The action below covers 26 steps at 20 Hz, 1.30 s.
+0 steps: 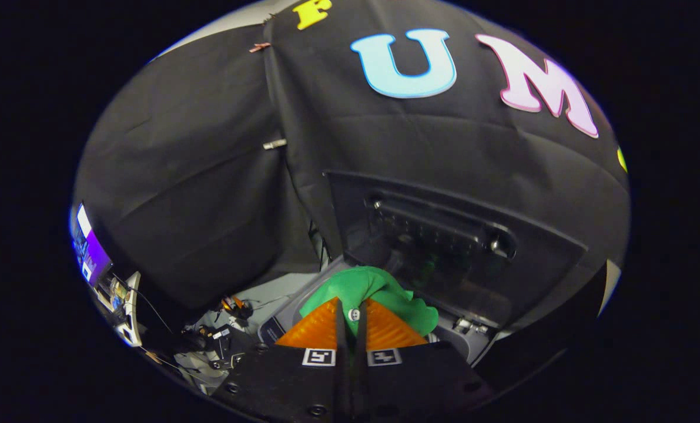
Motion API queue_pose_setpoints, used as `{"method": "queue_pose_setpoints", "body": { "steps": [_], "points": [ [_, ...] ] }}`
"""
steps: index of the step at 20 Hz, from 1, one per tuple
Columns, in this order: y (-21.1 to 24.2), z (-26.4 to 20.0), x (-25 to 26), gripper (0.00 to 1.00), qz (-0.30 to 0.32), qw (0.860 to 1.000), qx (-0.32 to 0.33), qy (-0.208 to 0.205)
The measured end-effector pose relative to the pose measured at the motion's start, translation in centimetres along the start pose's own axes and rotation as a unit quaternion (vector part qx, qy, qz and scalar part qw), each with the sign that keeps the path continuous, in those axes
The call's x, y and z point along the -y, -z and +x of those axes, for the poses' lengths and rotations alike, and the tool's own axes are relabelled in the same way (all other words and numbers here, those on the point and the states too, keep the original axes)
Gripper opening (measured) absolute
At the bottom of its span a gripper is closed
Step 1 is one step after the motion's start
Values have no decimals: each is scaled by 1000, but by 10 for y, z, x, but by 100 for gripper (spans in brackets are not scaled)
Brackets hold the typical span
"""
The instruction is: Put the clothes into the washing machine and then close the washing machine lid.
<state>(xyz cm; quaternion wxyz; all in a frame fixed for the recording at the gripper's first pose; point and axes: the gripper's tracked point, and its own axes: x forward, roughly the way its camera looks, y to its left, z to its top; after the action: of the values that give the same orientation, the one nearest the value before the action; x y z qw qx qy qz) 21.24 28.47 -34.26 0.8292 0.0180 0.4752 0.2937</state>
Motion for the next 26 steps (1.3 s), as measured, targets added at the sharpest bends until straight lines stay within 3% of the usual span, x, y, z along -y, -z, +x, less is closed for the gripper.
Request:
{"method": "queue_pose_setpoints", "body": {
  "steps": [3,7,12,16,21,26],
  "points": [
    [11,5,10,11,19,999,-32,13],
    [6,2,7,100,13,1000,-24,11],
    [-10,-4,-4,99,-8,1000,13,-6],
    [-52,-22,-15,99,-20,995,97,-25],
    [-93,-38,0,99,-13,980,196,1],
    [-121,-47,35,99,7,965,256,63]
  ]
}}
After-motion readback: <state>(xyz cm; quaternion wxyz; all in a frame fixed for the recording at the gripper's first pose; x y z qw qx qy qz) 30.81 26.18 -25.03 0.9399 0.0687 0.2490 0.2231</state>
